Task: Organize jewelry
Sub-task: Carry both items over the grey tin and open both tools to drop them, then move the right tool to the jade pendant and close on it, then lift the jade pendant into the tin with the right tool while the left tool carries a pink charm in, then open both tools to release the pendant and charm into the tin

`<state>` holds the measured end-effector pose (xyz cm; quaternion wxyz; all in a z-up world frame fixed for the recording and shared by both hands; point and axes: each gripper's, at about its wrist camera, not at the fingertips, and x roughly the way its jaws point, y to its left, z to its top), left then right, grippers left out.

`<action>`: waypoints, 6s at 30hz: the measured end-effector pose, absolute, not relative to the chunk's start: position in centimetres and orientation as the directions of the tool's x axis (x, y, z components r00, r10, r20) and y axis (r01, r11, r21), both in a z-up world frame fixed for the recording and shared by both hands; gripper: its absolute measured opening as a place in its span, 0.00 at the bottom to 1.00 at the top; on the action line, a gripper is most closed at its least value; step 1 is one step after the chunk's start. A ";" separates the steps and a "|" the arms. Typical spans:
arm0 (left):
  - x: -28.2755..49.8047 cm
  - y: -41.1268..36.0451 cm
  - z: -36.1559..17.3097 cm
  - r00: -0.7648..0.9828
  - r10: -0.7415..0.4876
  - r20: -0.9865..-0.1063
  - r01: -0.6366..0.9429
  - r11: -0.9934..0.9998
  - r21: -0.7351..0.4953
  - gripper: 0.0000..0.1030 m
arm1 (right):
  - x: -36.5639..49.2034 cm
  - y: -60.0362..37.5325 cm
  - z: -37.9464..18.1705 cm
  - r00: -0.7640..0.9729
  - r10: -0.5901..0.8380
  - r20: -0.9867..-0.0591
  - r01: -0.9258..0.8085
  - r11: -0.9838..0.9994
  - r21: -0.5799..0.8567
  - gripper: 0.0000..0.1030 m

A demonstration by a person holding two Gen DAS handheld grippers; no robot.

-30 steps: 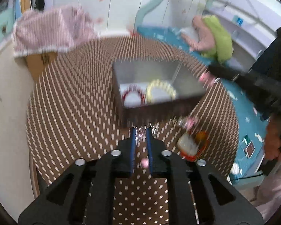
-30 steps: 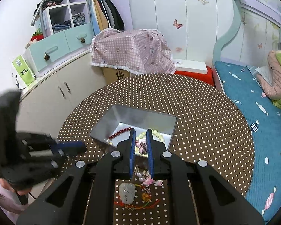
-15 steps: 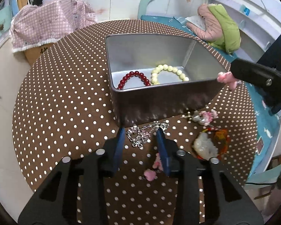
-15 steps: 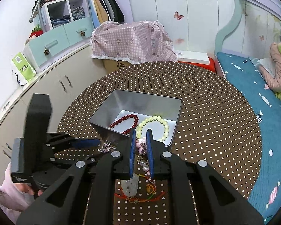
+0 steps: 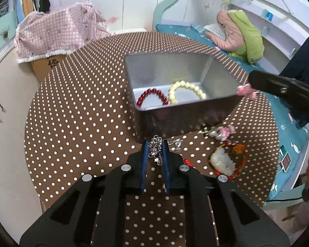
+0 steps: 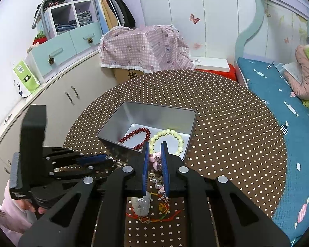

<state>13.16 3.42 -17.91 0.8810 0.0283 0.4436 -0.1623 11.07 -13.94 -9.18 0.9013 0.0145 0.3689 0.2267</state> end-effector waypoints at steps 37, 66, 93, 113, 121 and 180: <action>15.1 3.7 -12.2 0.662 -0.264 -0.702 0.289 0.953 -0.086 0.40 | 12.4 -15.3 -8.8 0.658 0.353 -0.666 -0.325 0.930 0.172 0.30; 9.7 2.8 -19.8 0.538 -0.231 -0.811 0.324 0.944 -0.054 0.48 | 8.5 -14.4 -13.5 0.547 0.354 -0.759 -0.306 0.928 0.212 0.37; 8.5 4.1 -19.2 0.578 -0.253 -0.776 0.306 0.949 -0.081 0.12 | 8.3 -11.3 -16.4 0.492 0.329 -0.806 -0.380 0.914 0.141 0.26; 9.7 4.2 -13.5 0.662 -0.317 -0.679 0.336 0.935 -0.109 0.12 | 9.1 -14.7 -12.4 0.561 0.394 -0.728 -0.338 0.912 0.233 0.24; 10.3 4.1 -11.6 0.695 -0.325 -0.642 0.333 0.936 -0.113 0.12 | 9.8 -14.7 -10.5 0.591 0.425 -0.686 -0.358 0.900 0.250 0.24; 16.1 1.2 -12.5 0.659 -0.304 -0.688 0.317 0.942 -0.112 0.60 | 14.0 -16.1 -10.1 0.616 0.343 -0.710 -0.296 0.935 0.195 0.34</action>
